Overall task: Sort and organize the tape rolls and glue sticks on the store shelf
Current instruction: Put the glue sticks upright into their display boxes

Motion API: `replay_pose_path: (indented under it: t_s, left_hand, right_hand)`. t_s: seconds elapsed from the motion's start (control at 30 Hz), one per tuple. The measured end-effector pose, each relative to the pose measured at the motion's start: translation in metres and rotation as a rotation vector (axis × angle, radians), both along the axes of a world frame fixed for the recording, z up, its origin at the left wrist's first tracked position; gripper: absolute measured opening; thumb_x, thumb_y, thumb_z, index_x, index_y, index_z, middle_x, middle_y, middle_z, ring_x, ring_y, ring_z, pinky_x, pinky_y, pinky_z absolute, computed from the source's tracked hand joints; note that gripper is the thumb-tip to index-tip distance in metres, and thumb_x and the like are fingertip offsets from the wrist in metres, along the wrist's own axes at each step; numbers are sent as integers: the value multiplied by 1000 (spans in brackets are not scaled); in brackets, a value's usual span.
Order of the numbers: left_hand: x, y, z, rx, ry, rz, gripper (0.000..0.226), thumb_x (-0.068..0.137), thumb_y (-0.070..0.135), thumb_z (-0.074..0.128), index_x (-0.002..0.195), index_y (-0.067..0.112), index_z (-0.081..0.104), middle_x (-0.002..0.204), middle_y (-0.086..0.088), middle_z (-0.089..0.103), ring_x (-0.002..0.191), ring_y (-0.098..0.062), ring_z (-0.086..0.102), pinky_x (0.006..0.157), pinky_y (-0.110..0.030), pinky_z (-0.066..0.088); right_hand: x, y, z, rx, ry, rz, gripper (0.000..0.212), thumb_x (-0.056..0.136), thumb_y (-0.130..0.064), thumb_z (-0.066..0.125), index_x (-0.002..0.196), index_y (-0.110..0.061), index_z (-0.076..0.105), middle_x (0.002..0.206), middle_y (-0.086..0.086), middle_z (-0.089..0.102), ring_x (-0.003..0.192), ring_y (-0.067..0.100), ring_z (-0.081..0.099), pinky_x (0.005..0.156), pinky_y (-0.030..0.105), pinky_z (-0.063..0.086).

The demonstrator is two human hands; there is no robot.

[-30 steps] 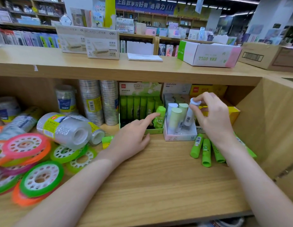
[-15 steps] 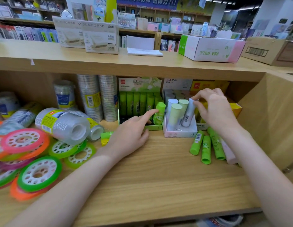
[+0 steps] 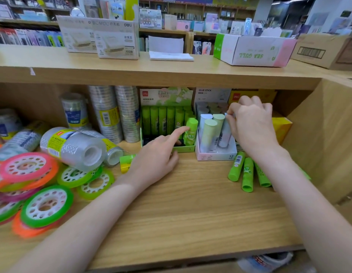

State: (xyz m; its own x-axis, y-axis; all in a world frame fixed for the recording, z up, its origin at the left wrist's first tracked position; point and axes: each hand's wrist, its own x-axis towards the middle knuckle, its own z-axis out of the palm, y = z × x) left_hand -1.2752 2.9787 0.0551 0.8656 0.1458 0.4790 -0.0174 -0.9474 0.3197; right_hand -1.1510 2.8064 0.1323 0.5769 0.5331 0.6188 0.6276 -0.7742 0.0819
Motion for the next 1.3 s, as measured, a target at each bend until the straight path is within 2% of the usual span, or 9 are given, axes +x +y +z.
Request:
replay_pose_path:
  t_s: [0.2, 0.33, 0.4, 0.5, 0.6, 0.83, 1.03, 1.2, 1.3]
  left_hand:
    - [1, 0, -1, 8, 8, 8, 66, 90, 22, 45, 136, 50, 7, 107, 6, 61, 98, -16, 56, 80, -35, 47]
    - [2, 1, -1, 4, 18, 10, 66, 89, 22, 44, 136, 51, 7, 105, 4, 61, 97, -17, 56, 80, -37, 48]
    - [2, 1, 0, 0, 16, 3, 66, 89, 20, 44, 136, 50, 8, 106, 4, 61, 98, -17, 56, 81, -37, 48]
    - [1, 0, 1, 8, 6, -8, 65, 90, 19, 44, 136, 48, 8, 108, 5, 61, 100, -16, 56, 81, -37, 47]
    - [1, 1, 1, 6, 2, -5, 65, 90, 19, 44, 138, 47, 11, 110, 6, 60, 100, -15, 55, 81, -34, 46]
    - [1, 1, 1, 3, -14, -8, 63, 91, 20, 44, 137, 48, 11, 111, 9, 59, 102, -13, 54, 80, -29, 45]
    - [1, 2, 0, 2, -22, -7, 64, 91, 21, 45, 135, 50, 9, 106, 6, 60, 98, -14, 55, 78, -32, 47]
    - [3, 3, 0, -3, -17, -6, 64, 90, 21, 44, 134, 51, 9, 104, 5, 60, 96, -15, 56, 78, -35, 48]
    - [3, 2, 0, 0, -26, -13, 63, 90, 21, 44, 135, 49, 10, 106, 6, 60, 98, -15, 56, 79, -34, 48]
  right_hand:
    - [11, -14, 16, 87, 272, 158, 12, 90, -17, 56, 97, -11, 64, 100, 13, 64, 98, 33, 49, 86, 43, 38]
    - [15, -16, 18, 166, 338, 201, 7, 89, -14, 58, 91, -12, 65, 91, 10, 68, 94, 32, 56, 87, 46, 43]
    - [15, -14, 18, 174, 358, 212, 6, 88, -14, 59, 88, -14, 65, 88, 8, 68, 90, 28, 57, 87, 42, 44]
    - [14, -14, 16, 203, 361, 239, 7, 88, -14, 59, 88, -13, 66, 92, 4, 67, 88, 19, 55, 77, 28, 40]
    - [13, -17, 12, 239, 333, 247, 7, 88, -16, 60, 88, -13, 66, 97, 5, 68, 98, 24, 55, 81, 32, 40]
    - [10, -20, 1, 319, 228, 276, 8, 84, -14, 64, 87, -7, 67, 94, 9, 69, 96, 27, 55, 85, 38, 42]
    - [7, -27, -3, 270, 191, 350, 2, 82, -9, 67, 83, -7, 66, 95, 7, 69, 94, 31, 59, 85, 56, 44]
    - [4, -39, -12, 267, 133, 462, 5, 77, -7, 68, 78, -3, 64, 92, 9, 68, 90, 34, 60, 75, 54, 49]
    - [4, -36, -17, 297, 163, 445, 9, 76, -4, 71, 81, -4, 64, 94, 8, 68, 92, 33, 59, 79, 51, 48]
